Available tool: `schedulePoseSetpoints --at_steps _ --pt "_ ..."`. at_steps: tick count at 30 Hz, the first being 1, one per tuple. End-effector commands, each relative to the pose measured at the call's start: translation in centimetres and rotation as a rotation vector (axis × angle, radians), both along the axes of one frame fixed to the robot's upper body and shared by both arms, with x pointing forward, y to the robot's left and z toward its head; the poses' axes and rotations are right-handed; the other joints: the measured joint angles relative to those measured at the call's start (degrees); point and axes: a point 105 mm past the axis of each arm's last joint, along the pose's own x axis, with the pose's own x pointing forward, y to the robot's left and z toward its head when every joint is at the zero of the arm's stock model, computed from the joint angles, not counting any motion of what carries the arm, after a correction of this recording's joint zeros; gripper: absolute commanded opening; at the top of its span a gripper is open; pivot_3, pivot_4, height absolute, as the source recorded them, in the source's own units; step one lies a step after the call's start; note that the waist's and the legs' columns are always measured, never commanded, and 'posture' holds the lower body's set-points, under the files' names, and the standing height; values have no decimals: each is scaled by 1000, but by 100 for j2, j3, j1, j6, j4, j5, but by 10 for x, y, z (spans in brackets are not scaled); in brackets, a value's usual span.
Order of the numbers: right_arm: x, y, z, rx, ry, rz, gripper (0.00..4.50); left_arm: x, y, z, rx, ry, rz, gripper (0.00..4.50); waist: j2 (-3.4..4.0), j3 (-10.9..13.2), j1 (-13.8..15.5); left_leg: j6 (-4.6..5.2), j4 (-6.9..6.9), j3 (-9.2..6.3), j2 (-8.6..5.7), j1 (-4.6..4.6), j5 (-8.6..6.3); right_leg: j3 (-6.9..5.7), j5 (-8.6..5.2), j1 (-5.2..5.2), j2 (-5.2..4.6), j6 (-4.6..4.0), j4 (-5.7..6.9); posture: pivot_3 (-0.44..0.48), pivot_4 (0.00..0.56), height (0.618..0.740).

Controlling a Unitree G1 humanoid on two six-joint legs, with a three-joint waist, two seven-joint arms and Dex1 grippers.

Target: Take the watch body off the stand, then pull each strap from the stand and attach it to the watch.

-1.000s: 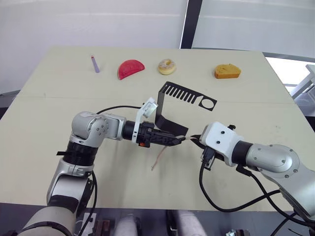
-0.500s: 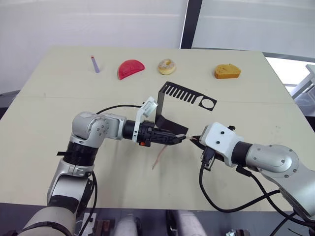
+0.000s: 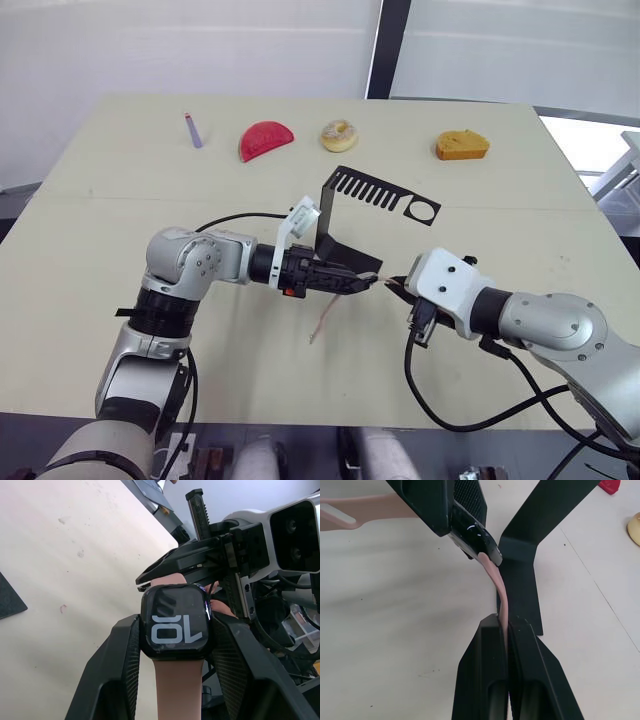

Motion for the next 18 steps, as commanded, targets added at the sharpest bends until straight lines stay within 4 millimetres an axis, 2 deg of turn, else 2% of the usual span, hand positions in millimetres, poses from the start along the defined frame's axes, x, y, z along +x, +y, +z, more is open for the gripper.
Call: schedulePoseSetpoints --at_steps 1,18 --pt "-5 8 12 17 -39 57 26 -8 -8 11 -34 -37 -52 1590 0 0 0 0 0 0 0 0 0 0 0 0 0 0 0 0 150 737" --pt "-4 7 11 15 -38 55 26 -9 -10 14 -45 -40 -59 1590 0 0 0 0 -1 0 0 0 0 0 0 0 0 0 -1 0 150 737"
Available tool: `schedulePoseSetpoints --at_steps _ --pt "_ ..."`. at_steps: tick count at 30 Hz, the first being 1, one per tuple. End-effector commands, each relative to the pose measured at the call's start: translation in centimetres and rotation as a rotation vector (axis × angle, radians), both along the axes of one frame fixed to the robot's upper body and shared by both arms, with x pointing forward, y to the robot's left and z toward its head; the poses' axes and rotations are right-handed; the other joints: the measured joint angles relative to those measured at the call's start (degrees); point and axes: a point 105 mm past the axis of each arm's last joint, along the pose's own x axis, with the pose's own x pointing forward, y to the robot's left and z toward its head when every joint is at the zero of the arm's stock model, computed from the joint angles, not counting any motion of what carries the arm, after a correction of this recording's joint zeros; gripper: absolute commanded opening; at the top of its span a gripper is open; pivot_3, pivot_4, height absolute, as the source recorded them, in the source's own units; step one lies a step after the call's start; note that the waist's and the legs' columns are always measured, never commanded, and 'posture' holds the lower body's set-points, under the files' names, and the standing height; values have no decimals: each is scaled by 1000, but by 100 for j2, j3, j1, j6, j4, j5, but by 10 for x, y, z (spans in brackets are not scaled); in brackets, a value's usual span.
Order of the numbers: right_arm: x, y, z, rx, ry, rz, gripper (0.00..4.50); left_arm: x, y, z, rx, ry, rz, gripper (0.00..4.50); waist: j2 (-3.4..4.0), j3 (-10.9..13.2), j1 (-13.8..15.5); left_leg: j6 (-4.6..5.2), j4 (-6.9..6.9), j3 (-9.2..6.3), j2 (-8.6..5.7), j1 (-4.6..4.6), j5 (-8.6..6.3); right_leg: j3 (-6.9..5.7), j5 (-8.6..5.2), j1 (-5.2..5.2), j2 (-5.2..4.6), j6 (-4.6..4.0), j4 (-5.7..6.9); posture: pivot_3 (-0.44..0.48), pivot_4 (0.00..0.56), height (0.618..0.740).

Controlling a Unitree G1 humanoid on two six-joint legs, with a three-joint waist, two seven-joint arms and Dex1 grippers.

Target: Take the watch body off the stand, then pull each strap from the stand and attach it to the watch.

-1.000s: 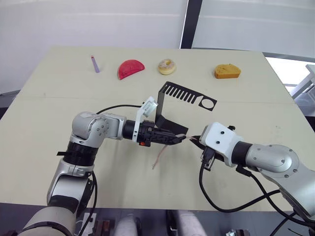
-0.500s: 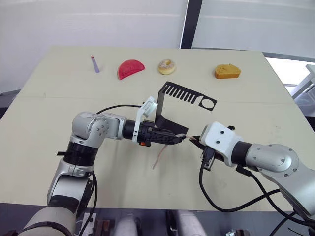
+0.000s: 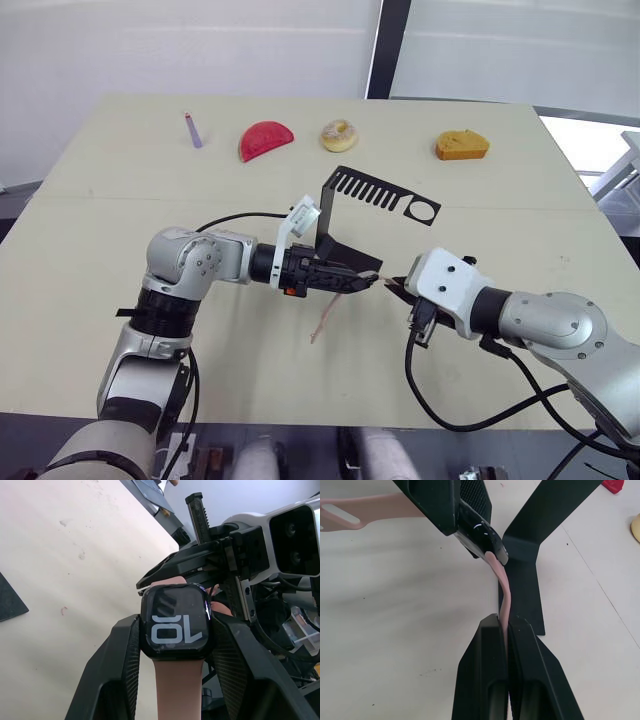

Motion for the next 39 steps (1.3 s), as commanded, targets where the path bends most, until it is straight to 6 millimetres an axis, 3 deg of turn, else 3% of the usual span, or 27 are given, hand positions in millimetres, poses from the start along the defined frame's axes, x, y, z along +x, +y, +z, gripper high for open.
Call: schedulePoseSetpoints --at_steps 1,14,17,24,29,39 --pt "-4 7 12 16 -48 49 26 -10 -9 13 -40 -41 -64 1590 0 0 0 0 0 0 0 0 0 0 0 0 0 0 0 0 150 737" --pt "-5 7 13 6 -64 53 26 -10 -8 13 -39 -42 -65 1590 0 0 0 0 0 0 0 0 0 0 0 0 0 0 0 0 150 737" --pt "-12 7 17 11 -59 88 998 -9 -6 11 -30 -57 -61 1590 0 0 4 0 -1 0 0 0 0 0 0 0 0 0 -1 0 150 737" --pt "-39 -14 37 100 28 169 4416 -8 4 12 -14 -185 -71 1590 0 0 2 0 -2 -5 0 -6 0 -4 0 0 1 0 -6 0 150 737" --pt "-58 -32 40 219 155 224 4476 -17 15 10 31 -464 -161 1590 0 1 2 0 -7 -5 0 -5 0 -3 0 2 1 1 -11 0 150 737" --pt "-61 -47 37 300 229 194 4476 -31 37 -4 101 -908 -302 1590 0 0 0 2 -13 -2 2 1 -1 1 0 7 2 0 -15 0 150 737"
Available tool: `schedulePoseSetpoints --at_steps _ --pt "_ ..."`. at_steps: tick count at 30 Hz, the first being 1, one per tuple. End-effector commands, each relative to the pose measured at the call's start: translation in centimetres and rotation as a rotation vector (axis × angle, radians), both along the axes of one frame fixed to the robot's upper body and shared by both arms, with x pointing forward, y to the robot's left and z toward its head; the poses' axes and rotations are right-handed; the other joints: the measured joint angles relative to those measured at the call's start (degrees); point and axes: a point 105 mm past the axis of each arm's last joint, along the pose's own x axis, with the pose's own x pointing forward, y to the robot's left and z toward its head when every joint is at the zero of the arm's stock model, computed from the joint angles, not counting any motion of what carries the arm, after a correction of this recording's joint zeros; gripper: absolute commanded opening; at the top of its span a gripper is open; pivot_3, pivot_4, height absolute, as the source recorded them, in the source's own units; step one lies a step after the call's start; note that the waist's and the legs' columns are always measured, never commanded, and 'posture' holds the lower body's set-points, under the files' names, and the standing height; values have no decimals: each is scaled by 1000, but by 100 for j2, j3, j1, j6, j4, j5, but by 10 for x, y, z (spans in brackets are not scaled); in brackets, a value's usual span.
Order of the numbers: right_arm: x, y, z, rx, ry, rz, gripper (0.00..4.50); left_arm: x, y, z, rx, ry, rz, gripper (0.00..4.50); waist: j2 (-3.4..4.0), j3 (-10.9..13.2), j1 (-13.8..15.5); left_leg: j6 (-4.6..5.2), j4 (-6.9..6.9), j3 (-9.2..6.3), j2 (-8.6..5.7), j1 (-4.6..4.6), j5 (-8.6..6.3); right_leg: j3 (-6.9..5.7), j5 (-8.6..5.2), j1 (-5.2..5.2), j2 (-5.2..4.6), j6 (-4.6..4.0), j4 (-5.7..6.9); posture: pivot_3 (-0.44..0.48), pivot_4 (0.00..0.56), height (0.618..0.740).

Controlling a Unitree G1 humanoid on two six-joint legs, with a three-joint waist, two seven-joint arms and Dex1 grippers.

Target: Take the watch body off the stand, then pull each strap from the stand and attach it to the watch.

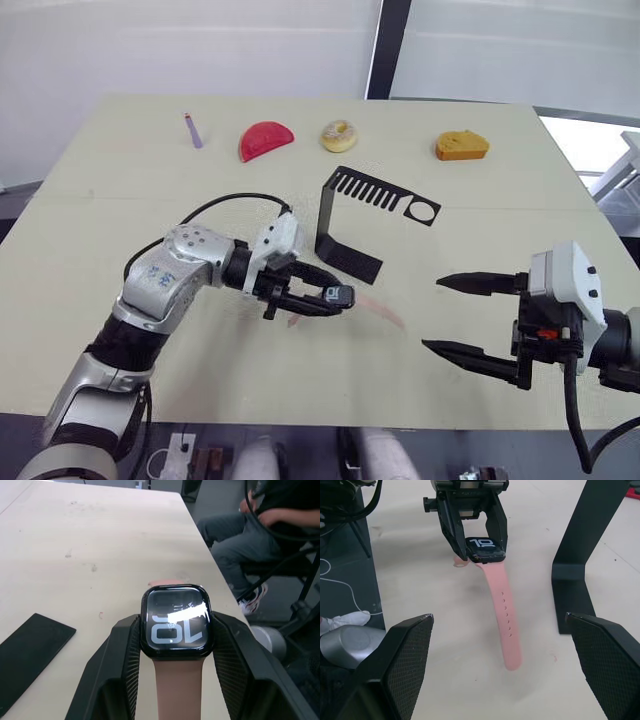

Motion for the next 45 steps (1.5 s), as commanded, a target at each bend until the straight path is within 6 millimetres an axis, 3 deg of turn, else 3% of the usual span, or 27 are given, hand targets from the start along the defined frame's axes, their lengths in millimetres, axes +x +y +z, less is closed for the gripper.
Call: schedulePoseSetpoints --at_steps 1,13,22,31,37,40,45 --pt "-3 -2 7 2 -36 18 4476 -10 3 3 21 -173 -79 1590 0 0 7 0 0 0 1 0 0 0 0 0 0 0 -1 0 150 737" --pt "-7 2 -1 -23 -36 25 4476 -12 7 -3 31 -199 -80 1590 0 0 7 6 3 0 0 -4 -3 0 2 2 0 4 -5 0 150 737" --pt "-15 8 -17 -26 6 17 4476 -22 7 -49 227 -77 13 1590 -1 0 12 6 2 0 1 -2 -3 1 2 2 0 4 -5 0 150 737" --pt "-14 1 -30 -93 27 -1 4476 -31 6 -66 284 -21 56 1590 0 0 9 6 3 0 1 -1 -3 2 2 2 1 4 -4 0 150 737" --pt "-12 -4 -31 -99 25 -16 4500 -39 8 -74 296 36 89 4477 0 0 8 6 4 1 0 0 -3 2 2 3 1 4 -3 0 150 737" --pt "-12 -6 -30 -98 25 -17 4500 -40 21 -67 280 44 107 4477 0 0 2 6 3 1 1 1 -3 2 2 2 1 4 -3 0 150 737" --pt "-22 -17 -27 -95 46 -14 4500 -40 72 -22 211 69 89 4477 0 0 9 5 3 0 5 2 -3 0 0 2 1 1 0 0 150 737"
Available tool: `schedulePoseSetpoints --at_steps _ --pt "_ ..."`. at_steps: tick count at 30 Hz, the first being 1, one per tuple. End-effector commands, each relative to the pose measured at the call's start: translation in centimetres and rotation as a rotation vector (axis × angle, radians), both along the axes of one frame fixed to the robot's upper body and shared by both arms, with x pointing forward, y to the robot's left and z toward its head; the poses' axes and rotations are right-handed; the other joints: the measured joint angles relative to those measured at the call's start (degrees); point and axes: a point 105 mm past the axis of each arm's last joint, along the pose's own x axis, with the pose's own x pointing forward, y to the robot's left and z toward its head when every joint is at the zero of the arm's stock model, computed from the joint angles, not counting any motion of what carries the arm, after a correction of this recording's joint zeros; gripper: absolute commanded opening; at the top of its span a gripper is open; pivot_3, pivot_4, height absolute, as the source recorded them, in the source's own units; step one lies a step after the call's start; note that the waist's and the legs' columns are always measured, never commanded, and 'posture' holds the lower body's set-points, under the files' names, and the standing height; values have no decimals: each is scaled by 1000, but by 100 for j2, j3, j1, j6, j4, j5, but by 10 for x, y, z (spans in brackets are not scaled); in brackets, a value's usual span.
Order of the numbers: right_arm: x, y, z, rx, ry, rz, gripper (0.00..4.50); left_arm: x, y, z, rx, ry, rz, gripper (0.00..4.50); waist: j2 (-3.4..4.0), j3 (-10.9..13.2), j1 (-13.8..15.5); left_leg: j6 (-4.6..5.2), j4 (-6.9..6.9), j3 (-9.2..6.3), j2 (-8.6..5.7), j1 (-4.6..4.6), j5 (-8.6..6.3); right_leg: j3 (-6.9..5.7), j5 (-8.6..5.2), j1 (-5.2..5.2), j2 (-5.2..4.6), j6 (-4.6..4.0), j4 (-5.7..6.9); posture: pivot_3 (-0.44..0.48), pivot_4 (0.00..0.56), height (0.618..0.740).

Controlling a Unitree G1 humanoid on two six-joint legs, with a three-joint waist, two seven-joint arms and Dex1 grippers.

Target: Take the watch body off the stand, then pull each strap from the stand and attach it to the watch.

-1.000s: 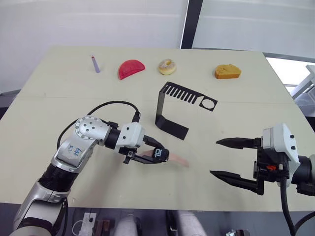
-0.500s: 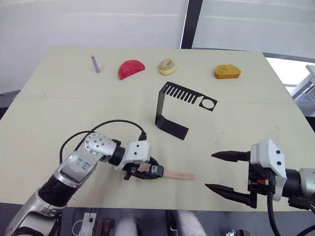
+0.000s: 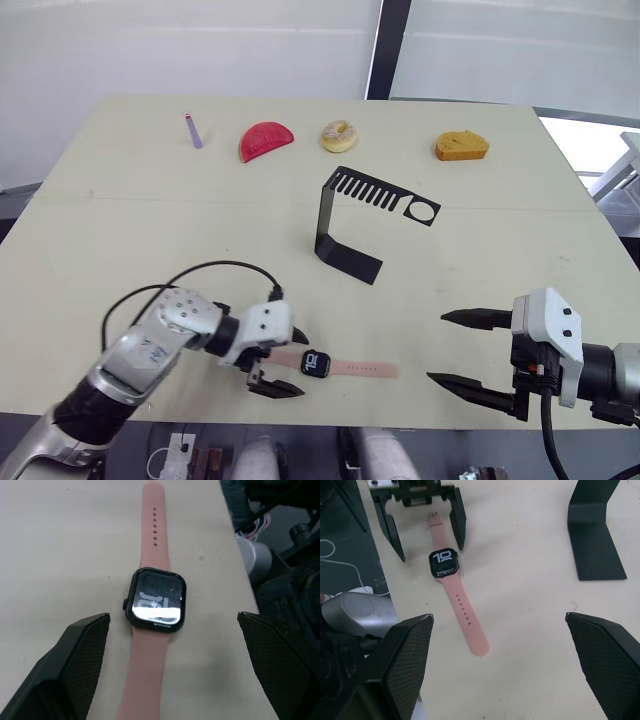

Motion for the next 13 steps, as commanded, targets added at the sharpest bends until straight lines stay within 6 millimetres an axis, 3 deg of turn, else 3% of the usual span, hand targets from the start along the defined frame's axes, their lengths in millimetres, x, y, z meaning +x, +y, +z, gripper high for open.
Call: schedulePoseSetpoints --at_steps 1,7,10,13 --pt "-10 -6 11 -5 -29 31 4500 -4 38 42 -55 -18 -32 4477 0 0 -2 0 0 1 0 -1 0 0 0 0 -1 0 -1 0 150 737" --pt "-20 -30 19 -29 -10 -15 4500 0 117 78 112 -13 107 4477 -1 1 -1 1 -4 4 -2 5 -2 -3 -1 2 1 -2 -6 0 150 737" --pt "-26 -41 19 -48 15 -30 4500 -4 132 84 152 11 149 4477 -2 1 0 5 -8 7 -2 6 -7 -3 -1 3 -1 -1 -11 0 150 737" --pt "-26 -45 20 -56 10 -33 4500 -6 130 85 150 9 124 4477 -2 1 -1 6 -8 11 -2 6 -11 -2 -1 3 -1 -1 -12 0 150 737"
